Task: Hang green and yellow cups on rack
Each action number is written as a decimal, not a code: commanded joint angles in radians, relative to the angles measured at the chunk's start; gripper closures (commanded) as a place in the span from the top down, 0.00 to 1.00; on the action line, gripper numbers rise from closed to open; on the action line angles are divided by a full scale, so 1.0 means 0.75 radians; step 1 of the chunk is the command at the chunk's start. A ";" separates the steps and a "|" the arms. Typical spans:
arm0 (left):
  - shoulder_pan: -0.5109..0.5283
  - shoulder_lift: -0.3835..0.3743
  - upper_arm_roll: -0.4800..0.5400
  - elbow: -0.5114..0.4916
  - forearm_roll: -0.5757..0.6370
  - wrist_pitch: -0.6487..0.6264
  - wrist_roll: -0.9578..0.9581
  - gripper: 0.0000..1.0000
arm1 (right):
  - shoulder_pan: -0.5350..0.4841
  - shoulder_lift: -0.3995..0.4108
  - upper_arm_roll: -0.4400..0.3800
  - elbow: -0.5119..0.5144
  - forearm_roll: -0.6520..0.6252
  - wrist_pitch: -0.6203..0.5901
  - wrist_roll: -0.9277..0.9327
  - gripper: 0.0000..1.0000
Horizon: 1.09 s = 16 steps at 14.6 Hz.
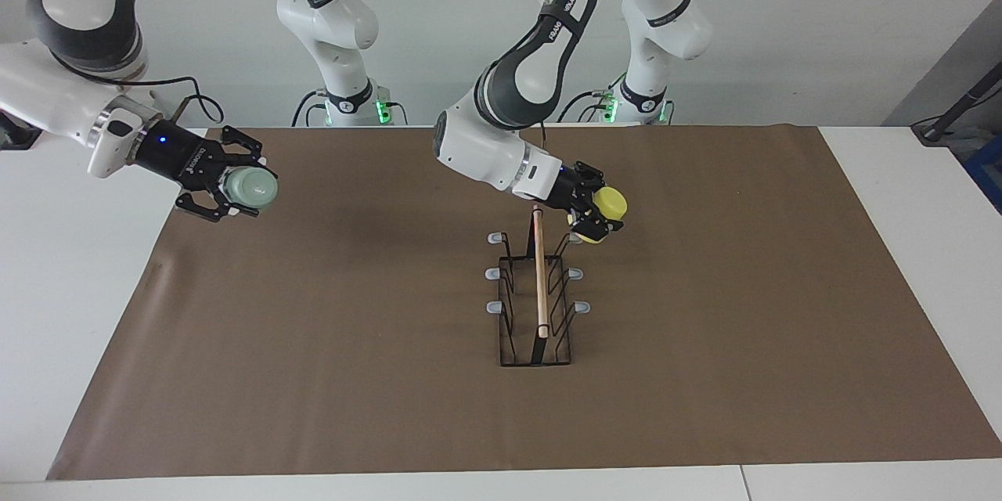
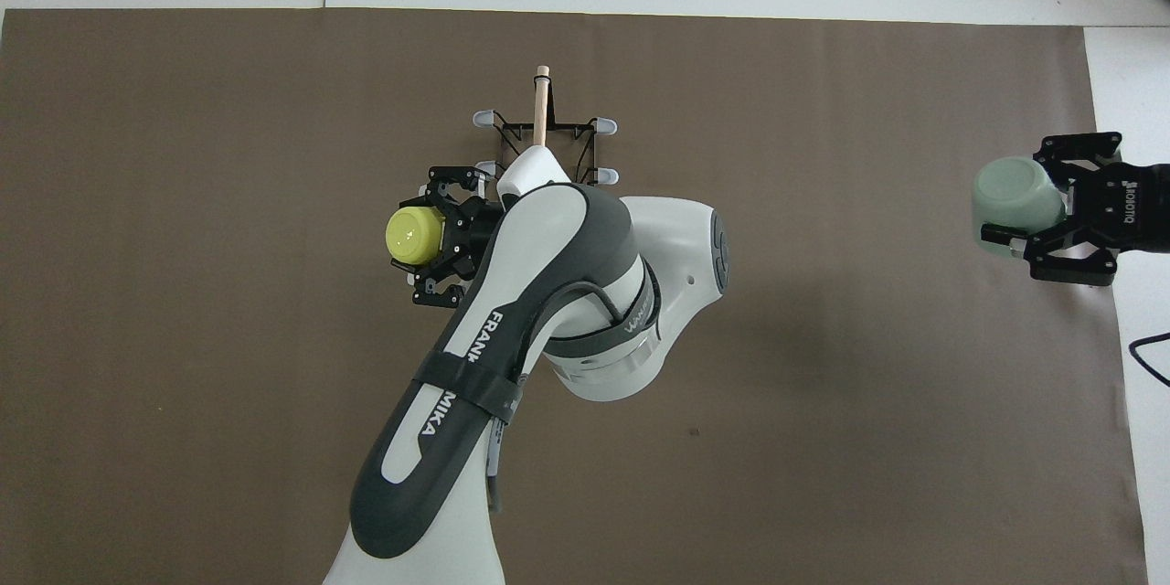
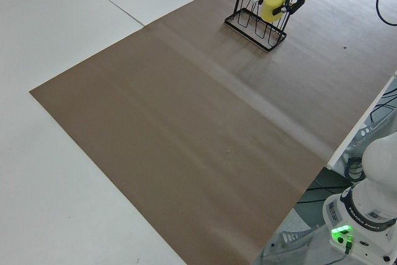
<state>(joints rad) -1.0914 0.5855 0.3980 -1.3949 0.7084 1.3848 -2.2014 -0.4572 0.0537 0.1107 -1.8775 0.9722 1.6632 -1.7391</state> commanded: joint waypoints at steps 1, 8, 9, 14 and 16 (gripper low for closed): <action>0.001 0.082 0.005 0.074 0.005 0.013 -0.002 0.00 | -0.043 -0.047 0.010 -0.055 0.092 -0.039 -0.090 0.00; -0.036 0.099 -0.001 0.068 -0.022 0.033 -0.002 0.00 | -0.053 -0.049 0.010 -0.149 0.236 -0.039 -0.168 0.00; -0.044 0.103 -0.001 0.068 -0.036 0.039 -0.004 0.00 | -0.045 -0.049 0.010 -0.158 0.246 -0.029 -0.168 0.00; -0.064 0.107 -0.001 0.062 -0.040 0.052 -0.020 0.82 | 0.002 -0.051 0.012 -0.278 0.440 0.032 -0.217 0.00; -0.070 0.107 -0.001 0.064 -0.041 0.048 -0.018 1.00 | 0.027 -0.041 0.014 -0.291 0.461 0.038 -0.248 0.00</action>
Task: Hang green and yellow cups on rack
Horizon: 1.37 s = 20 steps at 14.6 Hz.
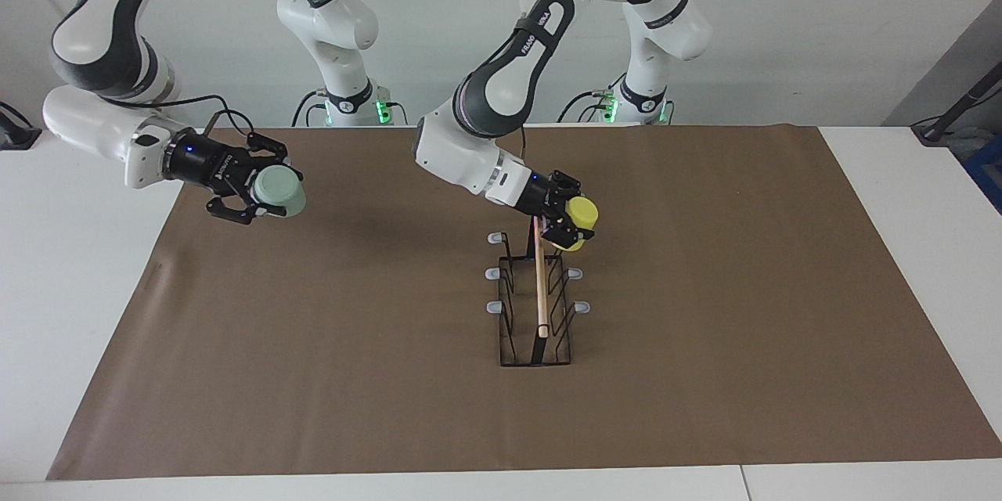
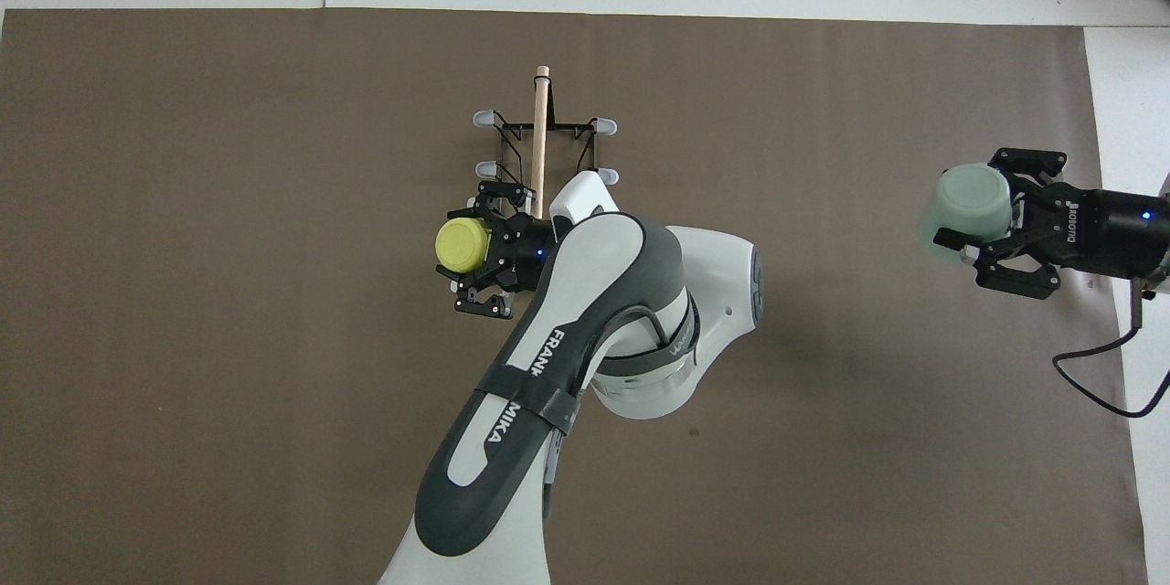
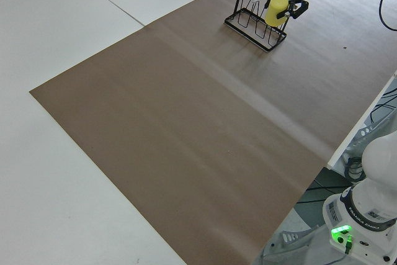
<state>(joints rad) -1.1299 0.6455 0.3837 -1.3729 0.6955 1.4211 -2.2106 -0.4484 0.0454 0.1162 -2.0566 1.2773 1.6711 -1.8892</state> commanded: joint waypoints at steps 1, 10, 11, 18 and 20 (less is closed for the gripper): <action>-0.019 0.027 0.020 0.035 -0.021 -0.003 -0.004 1.00 | 0.037 -0.032 0.005 -0.074 0.090 0.042 -0.082 0.00; 0.072 -0.144 0.028 -0.028 -0.023 0.097 0.139 1.00 | 0.415 -0.026 0.005 -0.148 0.485 0.475 -0.150 0.00; 0.109 -0.214 0.024 -0.071 -0.025 0.132 0.166 1.00 | 0.468 -0.024 0.005 -0.148 0.546 0.533 -0.170 0.00; 0.461 -0.417 0.030 -0.141 -0.301 0.428 0.595 1.00 | 0.818 0.021 0.005 -0.123 1.055 0.981 -0.379 0.00; 0.557 -0.449 0.030 -0.149 -0.362 0.490 0.746 1.00 | 0.890 0.060 0.005 -0.091 1.172 1.024 -0.463 0.00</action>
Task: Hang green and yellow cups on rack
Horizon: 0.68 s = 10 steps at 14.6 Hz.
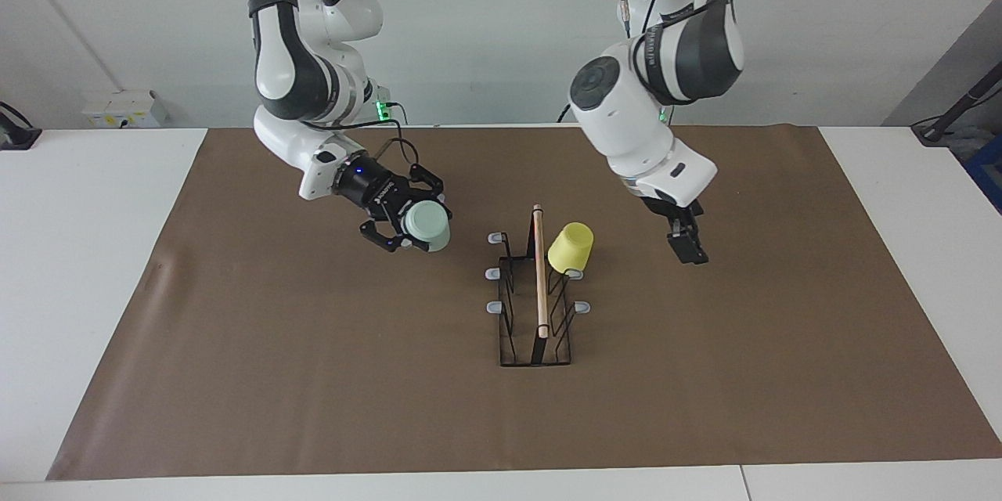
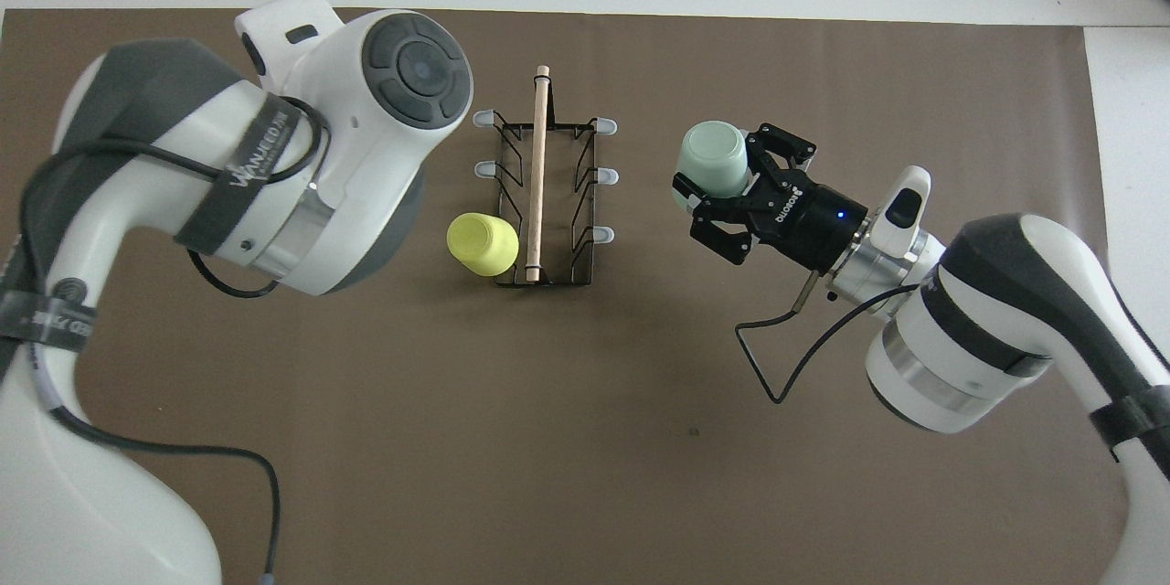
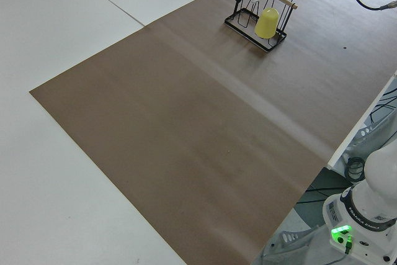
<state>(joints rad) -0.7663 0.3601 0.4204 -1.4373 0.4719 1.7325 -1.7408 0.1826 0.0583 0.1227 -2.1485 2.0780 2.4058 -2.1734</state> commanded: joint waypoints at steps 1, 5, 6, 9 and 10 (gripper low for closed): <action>0.113 -0.073 -0.019 -0.072 -0.105 0.099 0.187 1.00 | 0.063 0.049 -0.004 0.034 0.129 0.069 -0.117 0.00; 0.279 -0.087 -0.021 -0.129 -0.283 0.279 0.484 1.00 | 0.128 0.100 0.002 0.036 0.280 0.112 -0.256 0.00; 0.338 -0.087 -0.031 -0.135 -0.334 0.318 0.578 1.00 | 0.161 0.106 0.002 0.048 0.352 0.152 -0.286 0.00; 0.530 -0.085 -0.129 -0.125 -0.518 0.373 0.943 1.00 | 0.258 0.139 0.002 0.124 0.485 0.259 -0.330 0.00; 0.598 -0.085 -0.170 -0.121 -0.582 0.384 1.088 1.00 | 0.264 0.145 0.002 0.138 0.488 0.275 -0.338 0.00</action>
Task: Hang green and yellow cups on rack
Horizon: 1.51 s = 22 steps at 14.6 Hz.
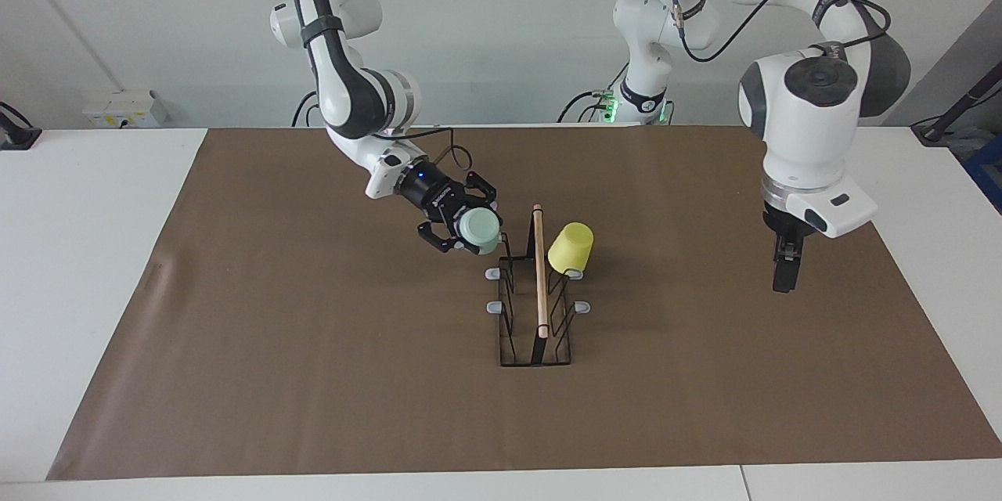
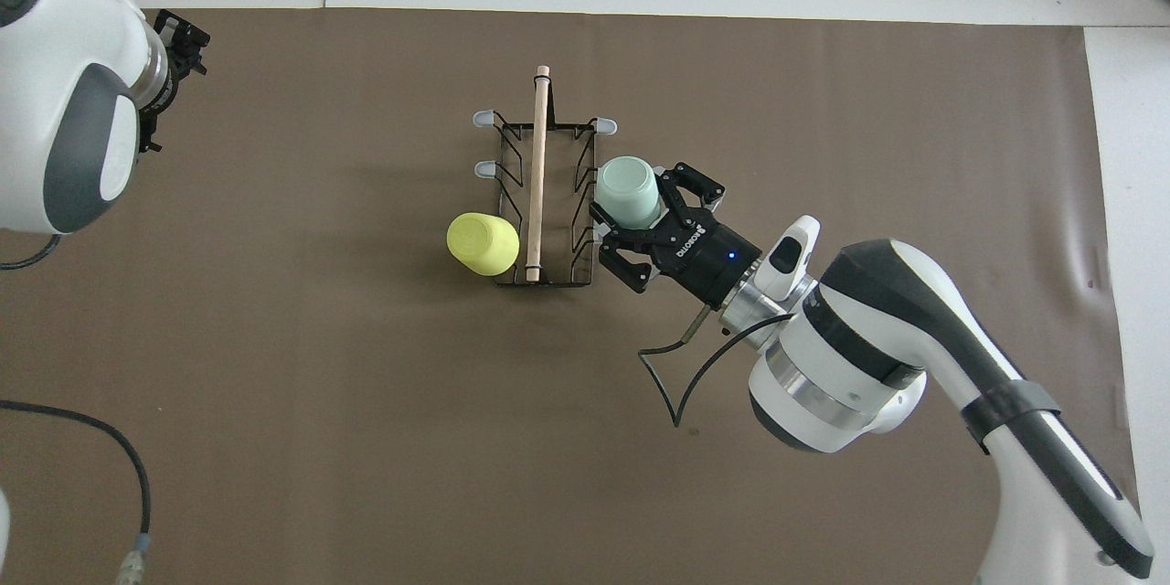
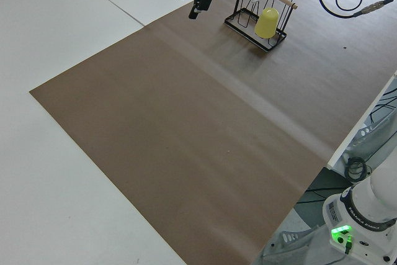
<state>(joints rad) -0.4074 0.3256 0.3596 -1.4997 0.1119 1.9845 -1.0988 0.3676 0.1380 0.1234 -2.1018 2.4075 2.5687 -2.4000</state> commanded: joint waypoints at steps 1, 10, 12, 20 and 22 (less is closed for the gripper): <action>0.181 -0.039 -0.119 -0.035 -0.179 0.050 0.372 1.00 | 0.017 0.041 0.001 0.082 0.048 0.064 -0.038 0.00; 0.533 -0.231 -0.527 -0.033 -0.209 -0.410 1.348 1.00 | 0.019 0.080 0.001 0.066 0.136 0.058 -0.121 0.00; 0.529 -0.319 -0.535 -0.035 -0.208 -0.527 1.398 1.00 | 0.019 0.074 0.003 0.041 0.144 0.058 -0.128 0.00; 0.517 -0.459 -0.535 -0.105 -0.206 -0.646 1.518 1.00 | 0.052 0.108 0.001 -0.045 0.281 -0.066 -0.219 0.00; 0.521 -0.461 -0.535 -0.113 -0.206 -0.629 1.514 1.00 | 0.040 0.186 0.001 -0.045 0.310 -0.178 -0.299 0.00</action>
<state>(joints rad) -0.0203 0.0019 -0.0431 -1.5552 -0.0593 1.5036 0.0214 0.4118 0.2239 0.1207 -2.1310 2.5501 2.5124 -2.5261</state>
